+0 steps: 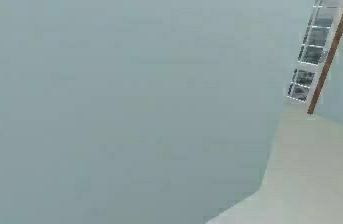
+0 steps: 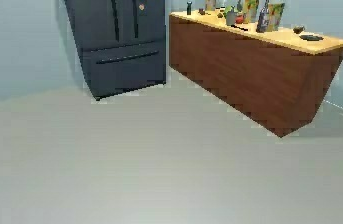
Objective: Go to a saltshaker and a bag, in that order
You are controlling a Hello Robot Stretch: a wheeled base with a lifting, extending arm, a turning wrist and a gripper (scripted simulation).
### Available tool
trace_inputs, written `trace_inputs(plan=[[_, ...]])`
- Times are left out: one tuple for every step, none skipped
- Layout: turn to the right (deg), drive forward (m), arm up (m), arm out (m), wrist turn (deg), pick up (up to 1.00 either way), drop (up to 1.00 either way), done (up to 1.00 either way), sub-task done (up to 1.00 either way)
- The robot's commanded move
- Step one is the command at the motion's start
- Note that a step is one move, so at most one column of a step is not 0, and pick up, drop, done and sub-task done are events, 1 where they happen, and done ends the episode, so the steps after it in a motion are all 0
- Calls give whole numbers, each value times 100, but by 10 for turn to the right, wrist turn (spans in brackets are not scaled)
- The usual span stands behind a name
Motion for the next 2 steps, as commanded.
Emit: trace_inputs(plan=[[450, 0, 0, 0, 0, 0, 0, 0, 0], [150, 0, 0, 0, 0, 0, 0, 0, 0]])
